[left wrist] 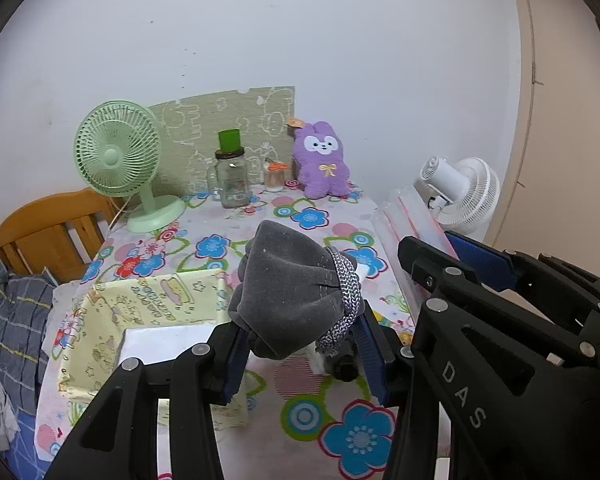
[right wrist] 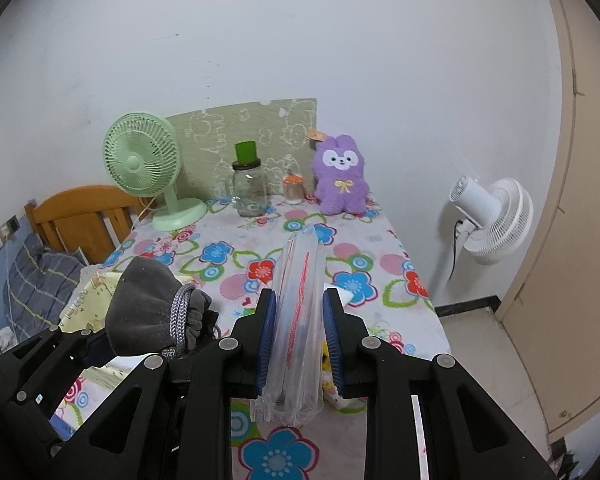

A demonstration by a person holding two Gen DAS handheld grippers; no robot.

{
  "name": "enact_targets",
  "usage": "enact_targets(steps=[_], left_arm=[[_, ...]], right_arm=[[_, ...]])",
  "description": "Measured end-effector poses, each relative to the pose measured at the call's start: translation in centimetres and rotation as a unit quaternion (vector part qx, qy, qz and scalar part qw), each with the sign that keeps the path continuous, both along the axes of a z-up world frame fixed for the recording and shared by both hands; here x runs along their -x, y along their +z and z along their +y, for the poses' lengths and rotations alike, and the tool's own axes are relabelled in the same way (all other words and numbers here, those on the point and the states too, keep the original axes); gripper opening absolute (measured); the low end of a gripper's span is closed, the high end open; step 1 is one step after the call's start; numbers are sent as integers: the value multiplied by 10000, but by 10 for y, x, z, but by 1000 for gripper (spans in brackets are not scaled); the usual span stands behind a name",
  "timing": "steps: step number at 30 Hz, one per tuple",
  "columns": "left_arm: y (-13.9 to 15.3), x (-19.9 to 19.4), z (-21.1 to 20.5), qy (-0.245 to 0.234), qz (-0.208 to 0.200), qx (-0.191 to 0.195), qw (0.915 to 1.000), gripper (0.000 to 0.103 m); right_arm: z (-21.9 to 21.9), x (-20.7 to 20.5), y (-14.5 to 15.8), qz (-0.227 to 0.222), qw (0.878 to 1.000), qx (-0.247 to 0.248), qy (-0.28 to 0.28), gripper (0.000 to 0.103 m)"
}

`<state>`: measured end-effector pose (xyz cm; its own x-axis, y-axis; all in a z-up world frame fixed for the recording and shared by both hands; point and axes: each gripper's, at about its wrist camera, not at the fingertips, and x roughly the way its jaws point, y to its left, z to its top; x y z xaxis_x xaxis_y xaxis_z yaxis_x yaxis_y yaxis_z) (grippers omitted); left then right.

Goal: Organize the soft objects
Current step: 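Carry the grey beanie with the left tool over the fabric box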

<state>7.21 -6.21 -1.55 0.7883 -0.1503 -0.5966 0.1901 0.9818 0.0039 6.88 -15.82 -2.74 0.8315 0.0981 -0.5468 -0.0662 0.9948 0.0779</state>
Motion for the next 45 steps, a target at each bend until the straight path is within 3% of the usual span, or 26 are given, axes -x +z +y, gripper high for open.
enact_targets(steps=[24, 45], left_arm=[[-1, -22, 80, 593, 37, -63, 9982, 50], [-35, -55, 141, 999, 480, -171, 9937, 50]], right_arm=[[79, -24, 6, 12, 9982, 40, 606, 27], [148, -64, -27, 572, 9927, -63, 1063, 27]])
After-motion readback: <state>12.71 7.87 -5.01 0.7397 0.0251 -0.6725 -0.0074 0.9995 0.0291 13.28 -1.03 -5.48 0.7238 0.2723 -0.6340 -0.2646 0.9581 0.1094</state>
